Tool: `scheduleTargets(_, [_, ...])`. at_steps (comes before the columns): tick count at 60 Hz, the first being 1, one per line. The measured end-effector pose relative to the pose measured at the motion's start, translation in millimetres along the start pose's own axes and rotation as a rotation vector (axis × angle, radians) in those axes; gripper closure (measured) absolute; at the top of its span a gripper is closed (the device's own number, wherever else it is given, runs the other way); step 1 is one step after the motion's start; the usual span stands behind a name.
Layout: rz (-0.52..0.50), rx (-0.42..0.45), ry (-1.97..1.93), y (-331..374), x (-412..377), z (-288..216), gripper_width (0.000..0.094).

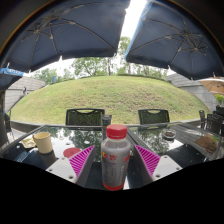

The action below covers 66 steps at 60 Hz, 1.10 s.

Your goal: Pour water

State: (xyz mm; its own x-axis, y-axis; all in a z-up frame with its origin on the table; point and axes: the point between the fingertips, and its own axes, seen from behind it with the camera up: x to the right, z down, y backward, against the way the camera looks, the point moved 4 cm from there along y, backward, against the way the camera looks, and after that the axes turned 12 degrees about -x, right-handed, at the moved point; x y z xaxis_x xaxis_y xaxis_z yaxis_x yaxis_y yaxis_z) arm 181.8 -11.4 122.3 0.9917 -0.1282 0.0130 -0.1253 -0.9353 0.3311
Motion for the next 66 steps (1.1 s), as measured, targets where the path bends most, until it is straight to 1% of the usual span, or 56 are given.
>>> scheduleTargets(4, [-0.019,0.013,-0.006,-24.2,0.6,-4.6,0.0162])
scheduleTargets(6, [-0.027,0.007,-0.004,-33.2,1.0,-4.1,0.0188])
scheduleTargets(7, [-0.036,0.005,-0.001,-36.7,-0.7,-3.5,0.0217])
scheduleTargets(8, [-0.049,0.005,0.003,-39.5,-2.8,-2.7,0.0272])
scheduleTargets(10, [-0.060,0.010,0.009,-40.5,-0.1,-5.1,0.0410])
scheduleTargets(12, [-0.052,0.034,-0.007,-40.4,3.1,-8.3,0.0413])
scheduleTargets(17, [-0.056,0.062,-0.016,-40.7,-6.2,-1.3,0.0508])
scheduleTargets(21, [-0.049,0.057,-0.013,-45.9,0.9,-2.3,0.0567])
scheduleTargets(26, [-0.037,0.042,0.014,-48.3,-4.5,-3.2,0.0576])
scheduleTargets(29, [-0.004,0.036,0.091,-50.5,-9.5,-8.9,0.0577])
scheduleTargets(34, [0.071,0.061,0.286,-44.5,-24.3,-39.2,0.0578])
scheduleTargets(39, [0.152,0.093,0.559,-53.5,-70.7,-75.0,0.0577])
scheduleTargets(42, [0.208,0.125,0.762,-59.1,-101.2,-93.1,0.0576])
scheduleTargets(43, [0.224,0.129,0.824,-69.9,-112.3,-87.6,0.0577])
scheduleTargets(46, [0.266,0.162,1.069,-81.1,-152.0,-94.2,0.0575])
scheduleTargets(48, [0.312,0.185,1.243,-90.1,-176.5,-96.0,0.0575])
scheduleTargets(49, [0.340,0.202,1.339,-83.8,-193.9,-110.0,0.0574])
scheduleTargets(50, [0.364,0.216,1.411,-87.9,-192.4,-104.1,0.0574])
scheduleTargets(54, [0.448,0.285,1.674,-103.9,-234.0,-103.6,0.0574])
scheduleTargets(59, [0.510,0.303,1.898,-124.4,-261.6,-92.2,0.0577])
scheduleTargets(66, [0.636,0.402,2.214,-144.5,-297.8,-85.4,0.0576])
